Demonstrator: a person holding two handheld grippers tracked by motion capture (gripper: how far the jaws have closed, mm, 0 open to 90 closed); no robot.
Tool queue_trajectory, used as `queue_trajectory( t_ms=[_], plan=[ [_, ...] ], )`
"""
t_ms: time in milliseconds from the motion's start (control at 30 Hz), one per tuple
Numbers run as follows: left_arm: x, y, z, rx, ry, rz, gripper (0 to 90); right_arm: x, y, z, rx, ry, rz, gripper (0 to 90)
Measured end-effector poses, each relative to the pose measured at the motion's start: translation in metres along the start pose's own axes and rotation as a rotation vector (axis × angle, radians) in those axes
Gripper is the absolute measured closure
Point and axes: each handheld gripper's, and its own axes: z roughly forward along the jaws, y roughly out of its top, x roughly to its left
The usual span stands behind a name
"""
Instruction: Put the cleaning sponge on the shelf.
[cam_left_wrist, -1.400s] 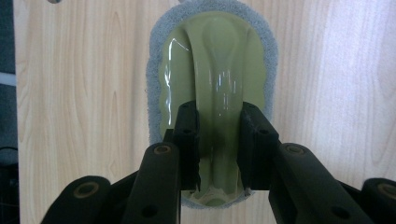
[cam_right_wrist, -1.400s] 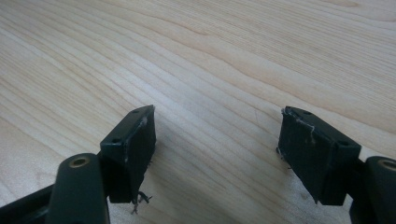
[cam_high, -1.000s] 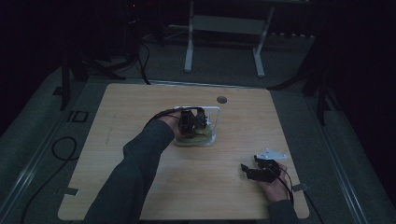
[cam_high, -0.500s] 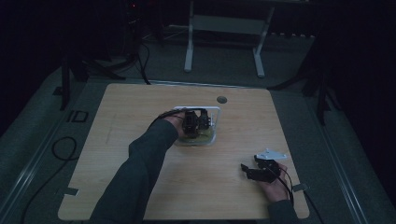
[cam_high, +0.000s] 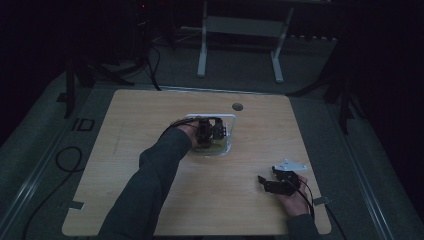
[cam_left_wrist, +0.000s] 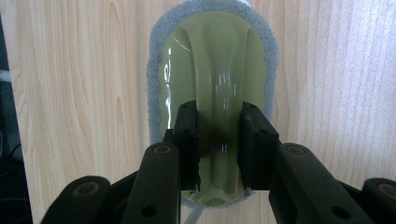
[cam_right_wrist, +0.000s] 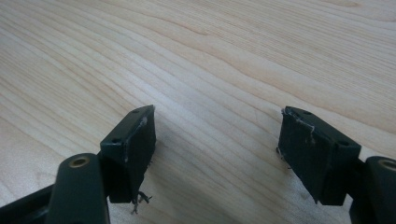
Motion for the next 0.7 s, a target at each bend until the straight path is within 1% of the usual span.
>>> queue_trajectory(
  t_ms=[67, 133, 267, 300, 400, 700],
  plan=[
    [-0.0002, 0.0008, 0.0017, 0.010, 0.003, 0.007, 71.6, 0.0000, 0.0000, 0.0000, 0.000, 0.000, 0.000, 27.0],
    [-0.0011, 0.0012, 0.0033, 0.011, -0.002, 0.001, 71.5, 0.0001, -0.0001, -0.0001, 0.000, 0.000, 0.000, 27.0],
    [-0.0008, 0.0026, 0.0062, 0.023, -0.001, 0.011, 71.5, 0.0001, -0.0001, -0.0001, 0.000, 0.000, 0.000, 27.1],
    [-0.0009, 0.0028, 0.0072, 0.024, 0.000, 0.006, 71.5, 0.0001, -0.0001, -0.0001, 0.000, 0.000, 0.000, 27.1],
    [-0.0004, 0.0034, 0.0093, 0.034, 0.005, 0.009, 71.5, 0.0001, -0.0001, -0.0001, 0.000, 0.000, 0.000, 27.1],
    [-0.0001, 0.0038, 0.0109, 0.030, 0.011, -0.007, 71.4, 0.0001, -0.0001, -0.0001, 0.000, 0.000, 0.000, 27.1]
  ],
)
